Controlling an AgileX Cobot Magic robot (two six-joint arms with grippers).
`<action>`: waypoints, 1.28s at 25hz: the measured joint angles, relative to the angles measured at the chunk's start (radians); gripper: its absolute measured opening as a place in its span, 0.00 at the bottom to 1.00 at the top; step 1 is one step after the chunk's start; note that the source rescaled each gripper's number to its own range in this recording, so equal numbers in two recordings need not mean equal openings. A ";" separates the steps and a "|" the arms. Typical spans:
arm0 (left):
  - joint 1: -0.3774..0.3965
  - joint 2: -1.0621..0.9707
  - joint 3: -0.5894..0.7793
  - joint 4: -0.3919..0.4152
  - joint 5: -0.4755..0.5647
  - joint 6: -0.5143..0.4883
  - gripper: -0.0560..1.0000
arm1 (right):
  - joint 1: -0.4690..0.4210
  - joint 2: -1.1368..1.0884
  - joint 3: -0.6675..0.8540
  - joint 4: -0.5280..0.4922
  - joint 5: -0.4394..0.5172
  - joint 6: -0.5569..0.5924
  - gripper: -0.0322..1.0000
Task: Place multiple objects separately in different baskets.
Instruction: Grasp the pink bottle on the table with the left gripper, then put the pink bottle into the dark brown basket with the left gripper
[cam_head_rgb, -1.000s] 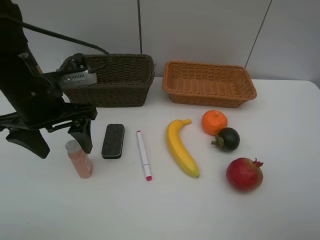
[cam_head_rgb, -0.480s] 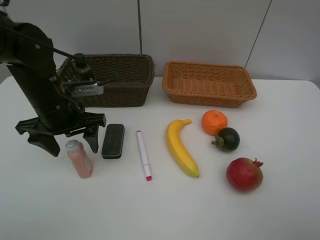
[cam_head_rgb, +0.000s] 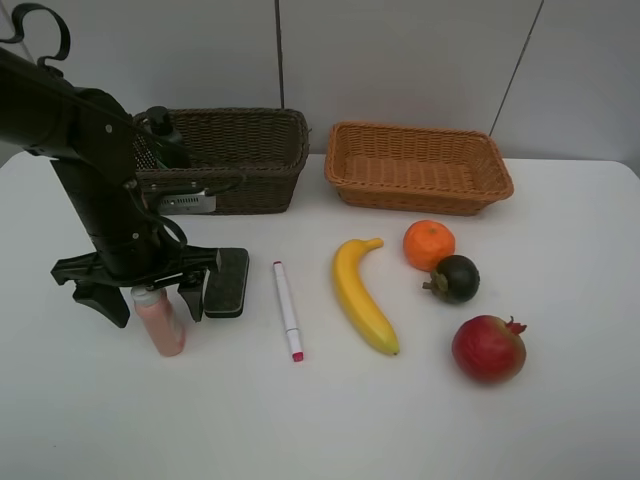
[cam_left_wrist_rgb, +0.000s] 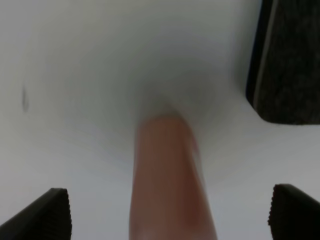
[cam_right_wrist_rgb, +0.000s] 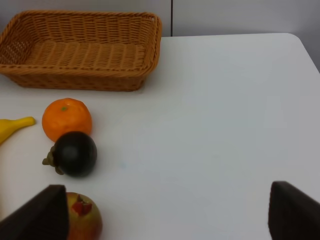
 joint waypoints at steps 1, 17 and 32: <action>0.000 0.000 0.000 0.000 -0.007 0.000 0.97 | 0.000 0.000 0.000 0.000 0.000 0.000 0.80; 0.000 0.006 0.000 -0.003 -0.010 -0.002 0.45 | 0.000 0.000 0.000 0.000 0.000 0.000 0.80; 0.002 -0.158 -0.205 0.015 0.187 0.019 0.30 | 0.000 0.000 0.000 0.000 0.000 0.000 0.80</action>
